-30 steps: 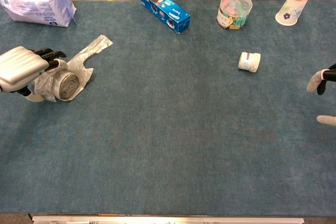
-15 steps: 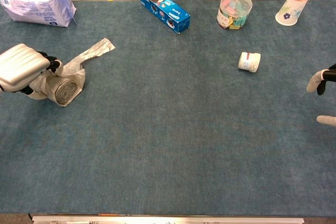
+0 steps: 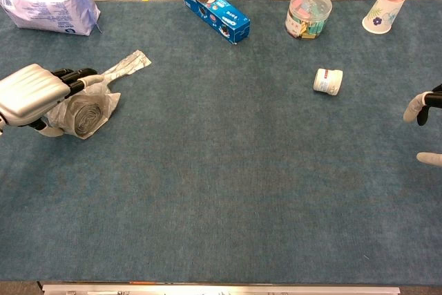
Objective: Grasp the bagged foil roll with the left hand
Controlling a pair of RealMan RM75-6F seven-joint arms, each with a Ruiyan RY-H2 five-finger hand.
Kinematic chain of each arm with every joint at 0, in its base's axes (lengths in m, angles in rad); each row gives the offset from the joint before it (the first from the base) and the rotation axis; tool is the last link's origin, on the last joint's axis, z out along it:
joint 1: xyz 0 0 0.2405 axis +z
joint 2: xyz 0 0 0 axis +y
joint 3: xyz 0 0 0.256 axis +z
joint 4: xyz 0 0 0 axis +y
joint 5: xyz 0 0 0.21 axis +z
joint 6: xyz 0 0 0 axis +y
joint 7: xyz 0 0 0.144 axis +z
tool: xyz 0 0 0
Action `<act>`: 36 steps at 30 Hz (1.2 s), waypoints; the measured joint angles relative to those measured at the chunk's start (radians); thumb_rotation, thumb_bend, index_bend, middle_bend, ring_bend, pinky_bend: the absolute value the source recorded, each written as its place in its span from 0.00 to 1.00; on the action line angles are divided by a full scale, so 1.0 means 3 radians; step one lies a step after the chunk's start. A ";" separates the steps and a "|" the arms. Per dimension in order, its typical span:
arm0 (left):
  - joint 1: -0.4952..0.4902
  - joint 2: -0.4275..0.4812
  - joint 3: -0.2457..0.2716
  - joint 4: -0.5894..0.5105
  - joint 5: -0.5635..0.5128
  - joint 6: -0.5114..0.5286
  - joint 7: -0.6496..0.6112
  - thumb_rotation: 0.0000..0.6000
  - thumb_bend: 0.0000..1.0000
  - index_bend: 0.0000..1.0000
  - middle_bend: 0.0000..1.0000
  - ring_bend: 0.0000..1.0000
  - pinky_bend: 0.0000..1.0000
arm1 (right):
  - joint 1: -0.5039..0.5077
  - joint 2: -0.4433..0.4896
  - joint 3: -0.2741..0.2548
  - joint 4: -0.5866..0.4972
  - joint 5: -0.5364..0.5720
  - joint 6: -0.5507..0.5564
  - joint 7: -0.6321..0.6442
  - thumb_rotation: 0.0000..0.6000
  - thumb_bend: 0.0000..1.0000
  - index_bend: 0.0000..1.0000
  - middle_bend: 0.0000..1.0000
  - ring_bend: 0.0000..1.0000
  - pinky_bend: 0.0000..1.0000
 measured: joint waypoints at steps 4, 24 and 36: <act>0.0011 -0.0023 -0.0003 0.0025 -0.0009 0.0028 0.0009 1.00 0.06 0.16 0.17 0.25 0.53 | 0.0000 0.0001 0.0001 0.0000 0.0000 0.0002 0.0001 1.00 0.00 0.45 0.54 0.37 0.49; 0.0036 -0.0024 0.0031 0.0049 0.0031 0.0126 -0.0126 1.00 0.07 0.15 0.15 0.31 0.63 | 0.0000 -0.0005 -0.0002 0.0007 -0.0004 -0.0004 -0.0008 1.00 0.00 0.45 0.54 0.37 0.49; 0.0029 -0.0037 0.0041 0.0057 0.0024 0.0121 -0.0140 1.00 0.08 0.35 0.34 0.37 0.61 | -0.0002 0.0000 -0.0001 0.0004 -0.0007 0.0004 -0.0007 1.00 0.00 0.45 0.54 0.36 0.49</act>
